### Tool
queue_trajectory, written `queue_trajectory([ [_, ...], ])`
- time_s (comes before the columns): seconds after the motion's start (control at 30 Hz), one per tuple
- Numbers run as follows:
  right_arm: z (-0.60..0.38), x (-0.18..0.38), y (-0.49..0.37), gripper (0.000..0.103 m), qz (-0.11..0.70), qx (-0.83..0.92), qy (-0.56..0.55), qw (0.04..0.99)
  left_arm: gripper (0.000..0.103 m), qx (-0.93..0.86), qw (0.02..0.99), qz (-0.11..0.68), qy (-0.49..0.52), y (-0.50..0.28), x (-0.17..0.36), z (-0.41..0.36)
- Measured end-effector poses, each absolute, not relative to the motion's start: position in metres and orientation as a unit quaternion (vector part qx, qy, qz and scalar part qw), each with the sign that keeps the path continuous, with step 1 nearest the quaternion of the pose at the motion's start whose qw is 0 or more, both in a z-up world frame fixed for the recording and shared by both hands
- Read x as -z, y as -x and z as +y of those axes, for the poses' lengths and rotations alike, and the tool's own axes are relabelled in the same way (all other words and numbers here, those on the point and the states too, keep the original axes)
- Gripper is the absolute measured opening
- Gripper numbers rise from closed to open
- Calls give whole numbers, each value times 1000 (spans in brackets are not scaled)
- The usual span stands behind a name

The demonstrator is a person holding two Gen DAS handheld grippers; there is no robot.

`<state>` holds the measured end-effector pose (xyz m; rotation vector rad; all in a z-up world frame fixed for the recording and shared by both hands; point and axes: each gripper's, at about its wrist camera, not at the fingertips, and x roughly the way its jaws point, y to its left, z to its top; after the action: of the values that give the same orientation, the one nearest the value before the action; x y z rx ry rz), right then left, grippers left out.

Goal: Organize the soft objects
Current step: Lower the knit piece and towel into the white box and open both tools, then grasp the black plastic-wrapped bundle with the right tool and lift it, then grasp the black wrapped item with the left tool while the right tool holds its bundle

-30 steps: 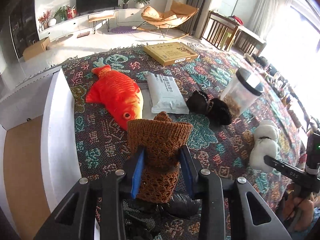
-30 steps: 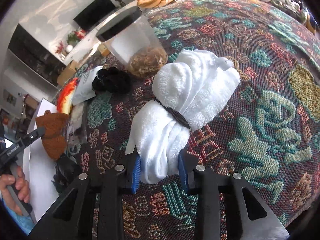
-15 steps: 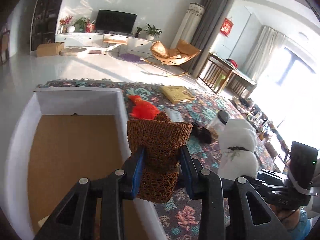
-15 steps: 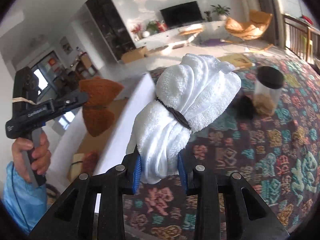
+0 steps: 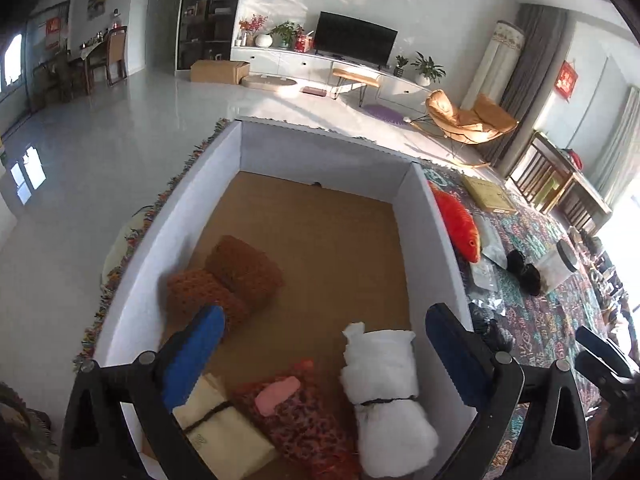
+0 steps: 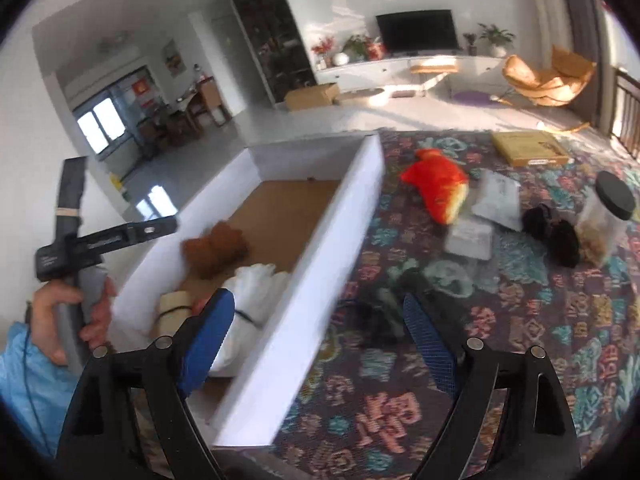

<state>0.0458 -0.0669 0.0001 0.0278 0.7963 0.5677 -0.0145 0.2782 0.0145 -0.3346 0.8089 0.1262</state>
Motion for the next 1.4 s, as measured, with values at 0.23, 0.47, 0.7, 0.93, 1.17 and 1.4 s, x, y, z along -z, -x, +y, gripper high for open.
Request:
queue_trajectory([
  [0.23, -136, 82, -76, 89, 460, -188, 29, 867, 100, 64, 914, 380, 127, 12, -22, 186],
  [0.47, -54, 88, -105, 86, 452, -250, 159, 841, 100, 104, 914, 381, 88, 21, -25, 133],
  [0.7, -23, 123, -126, 53, 482, -243, 203, 817, 100, 134, 907, 396, 53, 43, -20, 100],
  [0.93, -116, 113, -97, 43, 485, -143, 99, 857, 100, 184, 892, 413, -19, 55, 1, 35],
  [1.17, -231, 113, -80, 42, 445, 16, -47, 894, 100, 58, 885, 461, 21, -3, 72, -11],
  [1.4, -220, 101, -72, 42, 410, -9, -41, 911, 100, -115, 873, 467, 81, -67, 118, 9],
])
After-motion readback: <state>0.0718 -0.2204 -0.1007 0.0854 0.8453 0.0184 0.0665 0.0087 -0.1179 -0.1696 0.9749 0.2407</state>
